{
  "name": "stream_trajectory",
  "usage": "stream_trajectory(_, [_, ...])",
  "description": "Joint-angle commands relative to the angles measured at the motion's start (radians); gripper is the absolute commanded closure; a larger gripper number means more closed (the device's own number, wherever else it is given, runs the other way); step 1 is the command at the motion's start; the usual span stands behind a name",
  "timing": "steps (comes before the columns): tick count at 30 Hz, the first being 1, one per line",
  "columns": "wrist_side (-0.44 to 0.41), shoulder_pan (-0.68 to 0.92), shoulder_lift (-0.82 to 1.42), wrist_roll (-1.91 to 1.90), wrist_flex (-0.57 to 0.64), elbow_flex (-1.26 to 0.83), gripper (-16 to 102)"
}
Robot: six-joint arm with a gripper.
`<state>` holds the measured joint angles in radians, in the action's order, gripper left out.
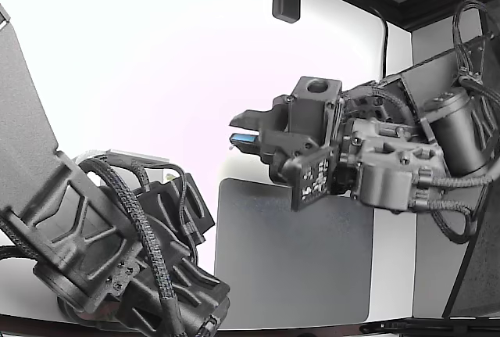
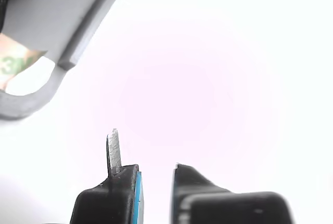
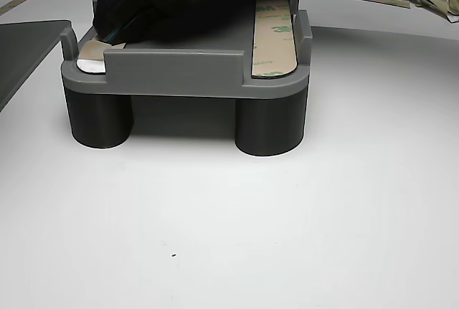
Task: Peel off protective film from adhesive tape.
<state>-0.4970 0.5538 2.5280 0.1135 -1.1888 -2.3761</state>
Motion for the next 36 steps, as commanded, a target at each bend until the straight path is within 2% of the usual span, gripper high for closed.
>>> stream_trajectory(1, [0.242,-0.132,0.092,-0.04,-0.005,-0.003,99])
stream_trajectory(3, [0.209,-0.132,0.11,-0.058,0.0,-0.002,97])
stream_trajectory(4, [0.198,-0.132,0.123,-0.077,-0.002,0.003,83])
stream_trajectory(5, [0.181,-0.132,0.138,-0.097,-0.005,0.003,60])
stream_trajectory(6, [0.167,-0.132,0.164,-0.11,-0.006,0.0,32])
stream_trajectory(7, [0.149,-0.132,0.192,-0.126,-0.008,-0.003,16])
stream_trajectory(10, [0.13,-0.132,0.259,-0.149,-0.012,0.009,15])
stream_trajectory(13, [0.126,-0.132,0.253,-0.155,-0.002,0.029,19])
stream_trajectory(14, [0.124,-0.132,0.238,-0.16,0.017,0.038,19])
stream_trajectory(15, [0.13,-0.132,0.229,-0.178,0.066,0.038,13])
stream_trajectory(16, [0.137,-0.132,0.216,-0.184,0.112,0.037,15])
stream_trajectory(19, [0.129,-0.166,0.193,-0.206,0.133,0.032,12])
stream_trajectory(21, [0.175,-0.222,0.221,-0.224,0.124,0.011,9])
stream_trajectory(23, [0.219,-0.278,0.287,-0.209,0.161,-0.041,-9])
stream_trajectory(24, [0.258,-0.319,0.327,-0.202,0.179,-0.074,-14])
stream_trajectory(26, [0.348,-0.41,0.41,-0.193,0.212,-0.143,-14])
stream_trajectory(31, [0.462,-0.56,0.426,-0.178,0.221,-0.224,-14])
stream_trajectory(36, [0.439,-0.565,0.426,-0.196,0.222,-0.235,-14])
